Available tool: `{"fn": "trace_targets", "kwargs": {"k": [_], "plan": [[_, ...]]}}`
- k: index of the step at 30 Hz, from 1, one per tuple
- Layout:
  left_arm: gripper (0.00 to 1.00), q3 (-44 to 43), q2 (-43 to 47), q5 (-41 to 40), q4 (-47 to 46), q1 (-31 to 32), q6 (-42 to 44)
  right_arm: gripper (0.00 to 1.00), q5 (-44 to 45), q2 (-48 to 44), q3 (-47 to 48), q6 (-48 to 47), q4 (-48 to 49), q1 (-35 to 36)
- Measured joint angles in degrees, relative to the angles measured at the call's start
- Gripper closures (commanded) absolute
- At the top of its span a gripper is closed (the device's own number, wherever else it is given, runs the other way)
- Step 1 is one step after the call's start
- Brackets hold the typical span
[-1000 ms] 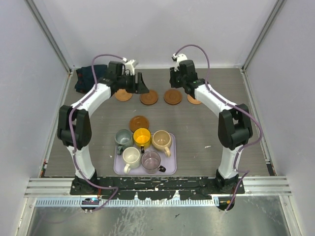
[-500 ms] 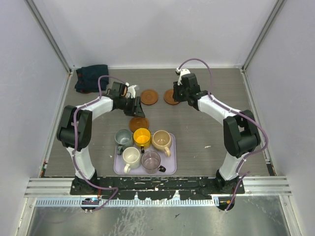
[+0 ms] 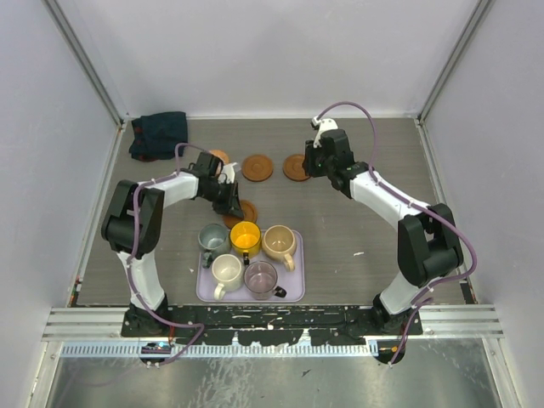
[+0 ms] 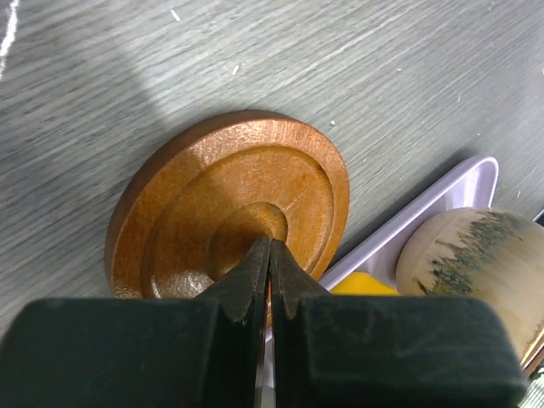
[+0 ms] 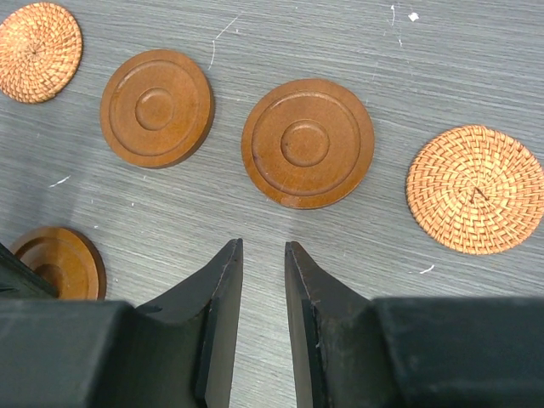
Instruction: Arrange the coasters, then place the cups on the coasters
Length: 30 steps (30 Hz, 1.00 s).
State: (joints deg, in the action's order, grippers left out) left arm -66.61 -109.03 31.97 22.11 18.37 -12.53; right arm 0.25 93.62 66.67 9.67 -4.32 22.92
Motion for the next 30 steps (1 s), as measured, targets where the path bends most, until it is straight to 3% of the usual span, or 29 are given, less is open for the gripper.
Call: {"fn": "trace_targets", "kwargs": {"k": [6, 30], "plan": [[0.93, -2.7, -2.0, -0.3, 1.8, -1.3, -0.1, 0.67, 0.6, 0.0, -0.1, 0.0, 0.0, 0.0], [0.91, -20.2, -10.8, -10.6, 10.7, -20.0, 1.4, 0.67, 4.0, 3.4, 0.9, -0.3, -2.1, 0.0]]}}
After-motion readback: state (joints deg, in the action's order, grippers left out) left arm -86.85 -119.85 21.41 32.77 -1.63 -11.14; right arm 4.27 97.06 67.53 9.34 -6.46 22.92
